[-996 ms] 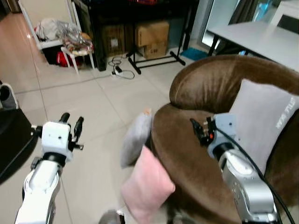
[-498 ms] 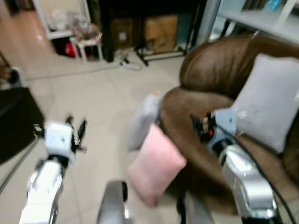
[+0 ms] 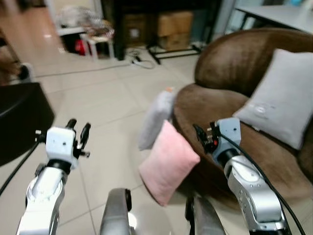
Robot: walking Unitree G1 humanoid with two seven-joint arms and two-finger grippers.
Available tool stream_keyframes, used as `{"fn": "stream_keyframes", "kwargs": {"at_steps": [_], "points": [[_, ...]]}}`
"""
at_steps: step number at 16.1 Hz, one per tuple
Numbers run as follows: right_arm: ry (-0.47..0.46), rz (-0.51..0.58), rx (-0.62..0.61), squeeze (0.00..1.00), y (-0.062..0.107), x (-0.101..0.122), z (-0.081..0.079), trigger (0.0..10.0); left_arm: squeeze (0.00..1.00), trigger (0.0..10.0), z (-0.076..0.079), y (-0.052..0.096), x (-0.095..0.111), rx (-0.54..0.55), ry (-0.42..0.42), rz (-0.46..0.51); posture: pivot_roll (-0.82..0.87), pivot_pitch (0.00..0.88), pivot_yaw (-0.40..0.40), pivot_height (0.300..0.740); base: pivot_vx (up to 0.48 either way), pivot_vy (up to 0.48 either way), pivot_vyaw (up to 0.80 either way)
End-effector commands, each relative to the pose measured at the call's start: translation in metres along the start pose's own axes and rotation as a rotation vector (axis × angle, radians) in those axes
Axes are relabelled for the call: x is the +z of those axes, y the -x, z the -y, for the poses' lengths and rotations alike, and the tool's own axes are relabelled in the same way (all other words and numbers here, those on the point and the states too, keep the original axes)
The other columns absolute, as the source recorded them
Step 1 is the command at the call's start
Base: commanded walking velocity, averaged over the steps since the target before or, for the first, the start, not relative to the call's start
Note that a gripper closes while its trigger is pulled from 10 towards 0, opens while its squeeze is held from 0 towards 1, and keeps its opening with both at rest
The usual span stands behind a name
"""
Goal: Move the pillow to the sofa from floor
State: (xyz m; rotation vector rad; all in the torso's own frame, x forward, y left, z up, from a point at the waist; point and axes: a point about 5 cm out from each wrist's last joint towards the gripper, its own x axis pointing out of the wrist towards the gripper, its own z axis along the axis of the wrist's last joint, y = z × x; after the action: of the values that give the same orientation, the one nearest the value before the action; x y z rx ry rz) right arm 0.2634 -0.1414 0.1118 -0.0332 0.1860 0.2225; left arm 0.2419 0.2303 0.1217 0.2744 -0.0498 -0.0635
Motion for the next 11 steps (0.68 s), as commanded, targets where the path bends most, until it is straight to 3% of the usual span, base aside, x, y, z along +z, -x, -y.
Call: {"fn": "stream_keyframes", "kwargs": {"at_steps": [1,11], "points": [[0.008,0.016,-0.016,0.0,-0.001,0.004,0.002,10.0,0.0,10.0,0.001,-0.004,0.001,-0.019,-0.003,0.0,-0.03,0.0,0.015,0.606,0.0,0.0,0.0],[0.001,0.02,-0.017,0.0,0.001,-0.001,-0.004,10.0,0.0,10.0,-0.013,-0.007,0.004,-0.038,-0.034,-0.001,-0.03,0.0,0.052,0.606,0.0,0.0,0.0]]}}
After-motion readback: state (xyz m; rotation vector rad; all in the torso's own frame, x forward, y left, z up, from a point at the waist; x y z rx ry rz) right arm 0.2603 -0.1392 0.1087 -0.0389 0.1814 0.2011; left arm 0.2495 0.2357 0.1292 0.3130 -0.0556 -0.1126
